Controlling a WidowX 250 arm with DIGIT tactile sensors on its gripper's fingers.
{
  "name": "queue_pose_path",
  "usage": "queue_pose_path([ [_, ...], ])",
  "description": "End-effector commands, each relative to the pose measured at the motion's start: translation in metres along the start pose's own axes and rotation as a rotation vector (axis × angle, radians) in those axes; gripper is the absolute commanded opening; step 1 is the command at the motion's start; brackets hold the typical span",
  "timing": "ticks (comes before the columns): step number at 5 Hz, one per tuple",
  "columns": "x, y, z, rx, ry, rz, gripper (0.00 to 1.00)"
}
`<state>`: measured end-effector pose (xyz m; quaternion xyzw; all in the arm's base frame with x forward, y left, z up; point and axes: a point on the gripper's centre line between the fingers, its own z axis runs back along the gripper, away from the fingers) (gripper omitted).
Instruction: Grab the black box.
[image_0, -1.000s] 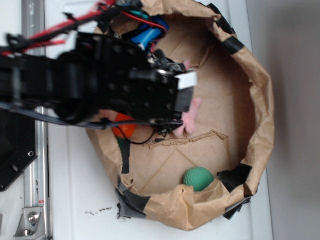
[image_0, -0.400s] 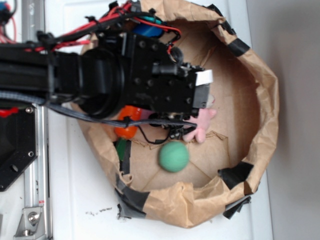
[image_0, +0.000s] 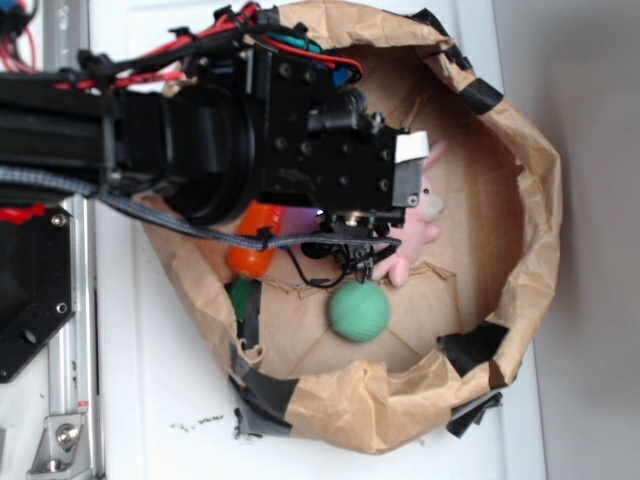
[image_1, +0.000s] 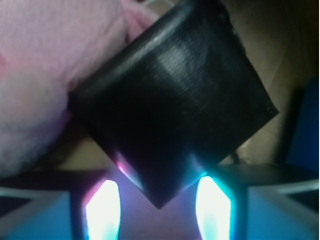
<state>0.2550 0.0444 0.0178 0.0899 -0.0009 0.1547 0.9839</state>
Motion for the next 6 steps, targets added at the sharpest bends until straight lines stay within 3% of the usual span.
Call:
queue_pose_path([
  [1, -0.006, 0.036, 0.038, -0.103, -0.047, 0.043, 0.00],
  [2, -0.012, 0.050, 0.060, -0.160, -0.067, 0.043, 0.00],
  [3, -0.016, 0.056, 0.071, -0.185, -0.085, 0.030, 0.30],
  [4, -0.014, 0.055, 0.067, -0.158, -0.085, -0.007, 1.00],
  [6, -0.007, 0.044, 0.050, -0.098, -0.123, -0.080, 1.00],
])
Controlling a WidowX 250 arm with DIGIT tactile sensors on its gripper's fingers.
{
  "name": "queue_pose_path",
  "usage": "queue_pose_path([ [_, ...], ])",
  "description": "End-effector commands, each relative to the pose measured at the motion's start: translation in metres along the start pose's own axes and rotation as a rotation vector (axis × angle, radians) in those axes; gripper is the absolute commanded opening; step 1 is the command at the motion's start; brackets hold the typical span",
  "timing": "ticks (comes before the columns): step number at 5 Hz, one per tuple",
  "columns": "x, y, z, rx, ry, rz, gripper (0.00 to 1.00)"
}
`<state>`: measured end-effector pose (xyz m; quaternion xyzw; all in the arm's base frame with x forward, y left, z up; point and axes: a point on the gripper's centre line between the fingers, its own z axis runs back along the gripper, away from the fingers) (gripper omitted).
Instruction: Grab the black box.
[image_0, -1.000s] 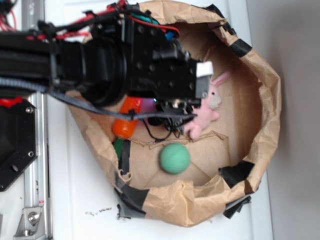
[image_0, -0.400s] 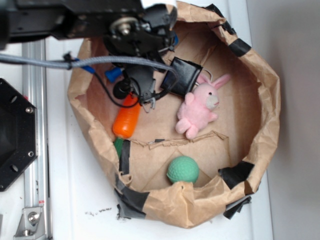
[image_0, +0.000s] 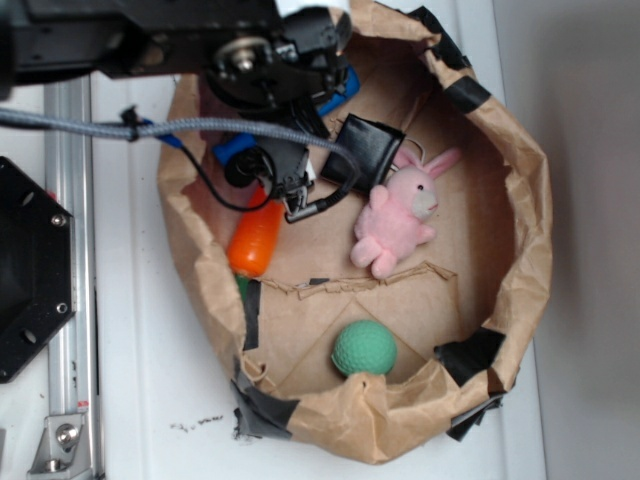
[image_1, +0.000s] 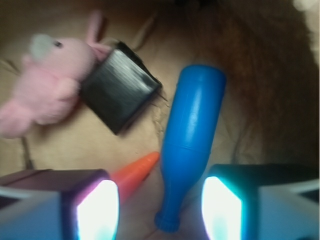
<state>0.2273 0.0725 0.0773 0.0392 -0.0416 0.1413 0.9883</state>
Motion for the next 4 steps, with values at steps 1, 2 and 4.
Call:
queue_pose_path([
  [1, 0.013, -0.008, -0.009, 0.051, -0.078, -0.119, 1.00],
  [2, 0.023, -0.013, -0.013, 0.069, -0.149, -0.255, 1.00],
  [4, 0.041, -0.020, -0.022, 0.030, -0.194, -0.489, 1.00],
])
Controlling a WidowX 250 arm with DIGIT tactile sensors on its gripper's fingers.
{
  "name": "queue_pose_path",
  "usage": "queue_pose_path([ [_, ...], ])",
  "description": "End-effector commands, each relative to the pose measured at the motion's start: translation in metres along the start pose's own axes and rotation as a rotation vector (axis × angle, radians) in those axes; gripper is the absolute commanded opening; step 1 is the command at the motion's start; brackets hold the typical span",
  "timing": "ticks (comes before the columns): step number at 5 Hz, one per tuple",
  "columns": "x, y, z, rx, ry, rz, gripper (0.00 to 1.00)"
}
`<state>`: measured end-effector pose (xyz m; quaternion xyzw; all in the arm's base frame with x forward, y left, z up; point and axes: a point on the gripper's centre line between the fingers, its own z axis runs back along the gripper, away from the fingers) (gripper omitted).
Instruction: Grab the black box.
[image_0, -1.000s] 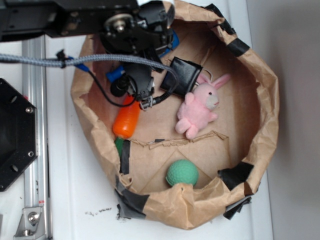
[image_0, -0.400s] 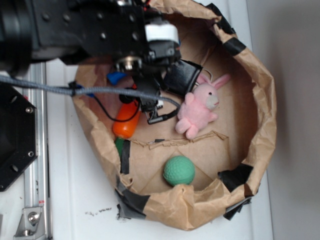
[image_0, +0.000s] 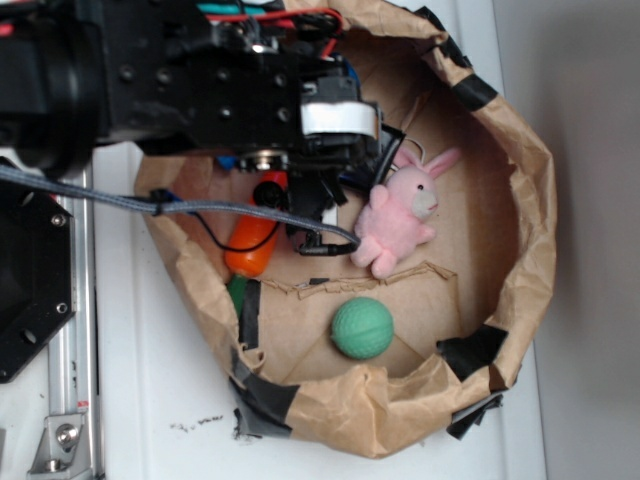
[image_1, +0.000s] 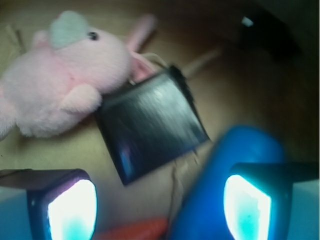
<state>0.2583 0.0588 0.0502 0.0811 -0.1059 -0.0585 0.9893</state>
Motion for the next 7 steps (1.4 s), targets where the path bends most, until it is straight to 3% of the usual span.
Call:
queue_pose_path([
  [1, 0.024, 0.018, -0.011, -0.054, 0.027, -0.109, 1.00],
  [4, 0.021, 0.028, -0.019, -0.060, 0.056, -0.112, 1.00],
  [6, 0.019, 0.022, -0.033, -0.050, 0.074, -0.118, 1.00],
  [7, 0.018, 0.021, -0.035, -0.007, 0.076, -0.062, 0.00],
])
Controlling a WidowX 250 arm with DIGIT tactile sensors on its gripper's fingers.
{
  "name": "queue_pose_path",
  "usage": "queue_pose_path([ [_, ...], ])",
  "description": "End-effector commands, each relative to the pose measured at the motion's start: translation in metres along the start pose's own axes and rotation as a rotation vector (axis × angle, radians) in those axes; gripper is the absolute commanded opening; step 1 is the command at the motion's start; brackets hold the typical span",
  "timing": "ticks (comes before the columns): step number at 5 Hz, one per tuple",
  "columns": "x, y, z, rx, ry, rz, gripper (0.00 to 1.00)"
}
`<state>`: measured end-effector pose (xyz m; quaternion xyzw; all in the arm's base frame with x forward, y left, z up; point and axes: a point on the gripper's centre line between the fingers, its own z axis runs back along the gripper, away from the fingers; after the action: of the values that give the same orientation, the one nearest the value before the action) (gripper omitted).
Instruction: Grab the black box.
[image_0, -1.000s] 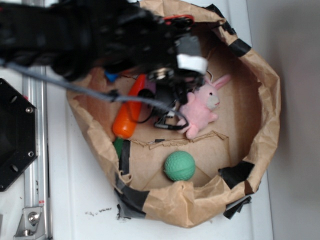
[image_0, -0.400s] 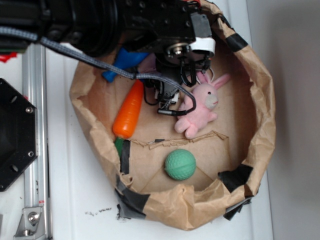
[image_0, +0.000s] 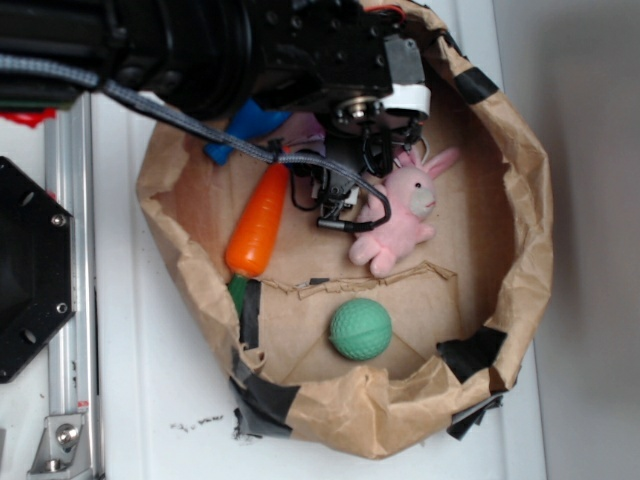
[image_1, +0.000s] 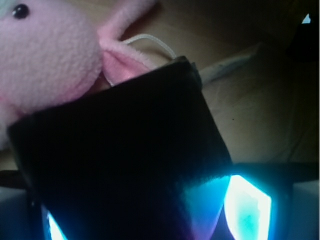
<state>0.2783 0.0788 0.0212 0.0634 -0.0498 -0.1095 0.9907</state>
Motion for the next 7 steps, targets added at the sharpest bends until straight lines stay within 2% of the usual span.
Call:
queue_pose_path([
  [1, 0.006, 0.006, 0.005, 0.030, -0.022, 0.049, 0.00],
  [2, 0.005, 0.007, 0.011, 0.024, -0.027, 0.065, 0.00],
  [3, 0.000, 0.004, 0.030, 0.045, -0.020, 0.225, 0.00],
  [4, 0.003, -0.008, 0.064, -0.003, -0.059, 0.386, 0.00],
  [5, 0.012, -0.016, 0.098, -0.134, -0.058, 0.482, 0.00],
  [6, 0.024, -0.022, 0.112, -0.147, -0.026, 0.502, 0.00],
  [7, 0.023, -0.033, 0.117, -0.147, -0.014, 0.482, 0.00],
])
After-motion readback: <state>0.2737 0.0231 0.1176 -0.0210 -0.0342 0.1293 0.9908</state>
